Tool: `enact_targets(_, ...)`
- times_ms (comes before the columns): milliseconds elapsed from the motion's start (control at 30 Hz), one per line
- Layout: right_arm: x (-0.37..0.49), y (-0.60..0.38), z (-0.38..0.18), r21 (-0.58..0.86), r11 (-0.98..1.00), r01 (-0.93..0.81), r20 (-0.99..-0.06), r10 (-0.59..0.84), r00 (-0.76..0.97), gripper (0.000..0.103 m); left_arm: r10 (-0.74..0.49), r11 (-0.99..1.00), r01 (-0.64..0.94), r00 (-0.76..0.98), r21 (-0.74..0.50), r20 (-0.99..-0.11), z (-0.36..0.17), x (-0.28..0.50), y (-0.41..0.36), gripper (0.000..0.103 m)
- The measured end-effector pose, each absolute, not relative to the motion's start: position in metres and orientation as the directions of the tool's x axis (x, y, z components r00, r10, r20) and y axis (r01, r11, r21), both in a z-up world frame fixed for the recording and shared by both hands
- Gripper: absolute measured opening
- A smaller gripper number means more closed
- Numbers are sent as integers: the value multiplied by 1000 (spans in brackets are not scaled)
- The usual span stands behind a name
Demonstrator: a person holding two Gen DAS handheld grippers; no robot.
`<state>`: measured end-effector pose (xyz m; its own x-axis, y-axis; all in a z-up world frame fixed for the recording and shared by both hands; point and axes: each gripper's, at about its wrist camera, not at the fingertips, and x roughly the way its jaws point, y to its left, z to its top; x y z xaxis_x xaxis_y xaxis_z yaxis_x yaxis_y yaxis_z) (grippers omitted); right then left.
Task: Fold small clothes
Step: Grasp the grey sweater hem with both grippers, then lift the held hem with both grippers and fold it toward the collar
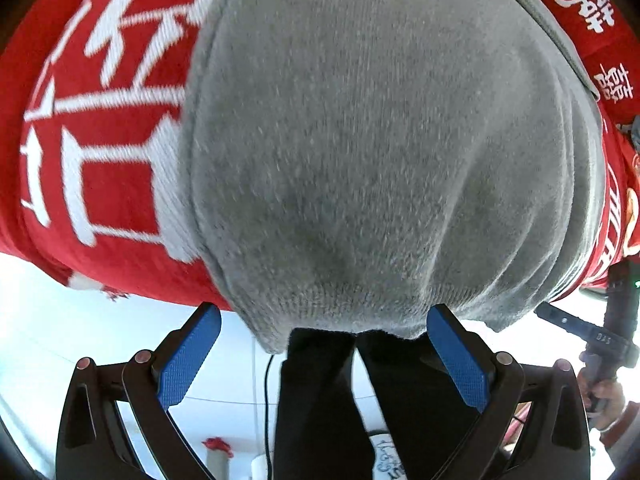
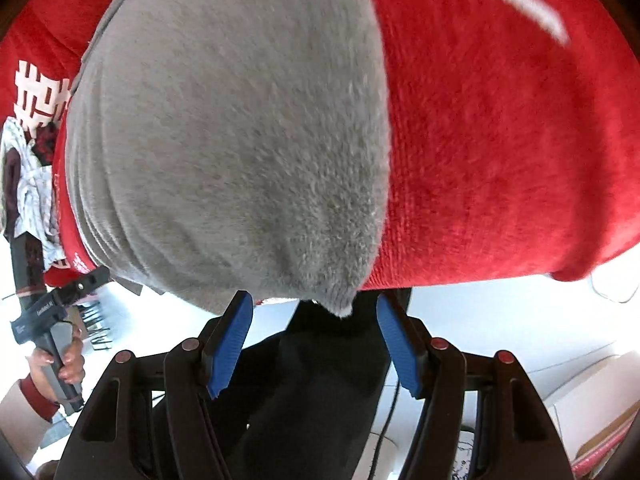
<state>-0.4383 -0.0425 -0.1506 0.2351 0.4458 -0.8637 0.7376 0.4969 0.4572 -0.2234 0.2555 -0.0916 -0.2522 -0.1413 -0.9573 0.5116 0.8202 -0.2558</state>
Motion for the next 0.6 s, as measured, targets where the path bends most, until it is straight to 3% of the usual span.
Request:
enact_targets(33, -437, -42, -153, 473, 485, 735, -855, 455, 250, 68, -151, 824, 502, -250, -262, -956, -92, -226, 258, 100)
enact_targets(67, -438, -43, -154, 488, 471, 735, -845, 464, 264, 67, -155, 827, 498, -247, -263, -957, -92, -227, 245, 85)
enact_targets(100, -439, -44, -155, 512, 448, 733, -830, 479, 287, 64, -161, 826, 494, -252, -270, -954, -90, -230, 240, 78)
enact_targets(133, -440, -44, -154, 528, 420, 738, -815, 494, 302, 46, -155, 831, 488, -257, -267, -954, -89, -231, 238, 70)
enact_targets(167, -444, -44, -155, 536, 404, 741, -807, 502, 310, 20, -173, 833, 475, -262, -283, -949, -88, -232, 239, 55)
enact_targets(200, -445, -46, -153, 554, 376, 743, -792, 514, 330, 9, -192, 830, 466, -277, -306, -942, -85, -229, 240, 47)
enact_targets(233, -446, -47, -150, 565, 359, 743, -783, 518, 345, 10, -212, 823, 460, -296, -333, -931, -79, -221, 239, 23)
enact_targets(267, -447, -48, -144, 586, 345, 733, -770, 520, 370, 9, -226, 816, 458, -310, -353, -924, -75, -212, 236, 15)
enact_targets(600, -429, -81, -69, 769, 217, 601, -617, 497, 610, 9, -421, 728, 454, -295, -514, -858, 10, -180, 207, 15)
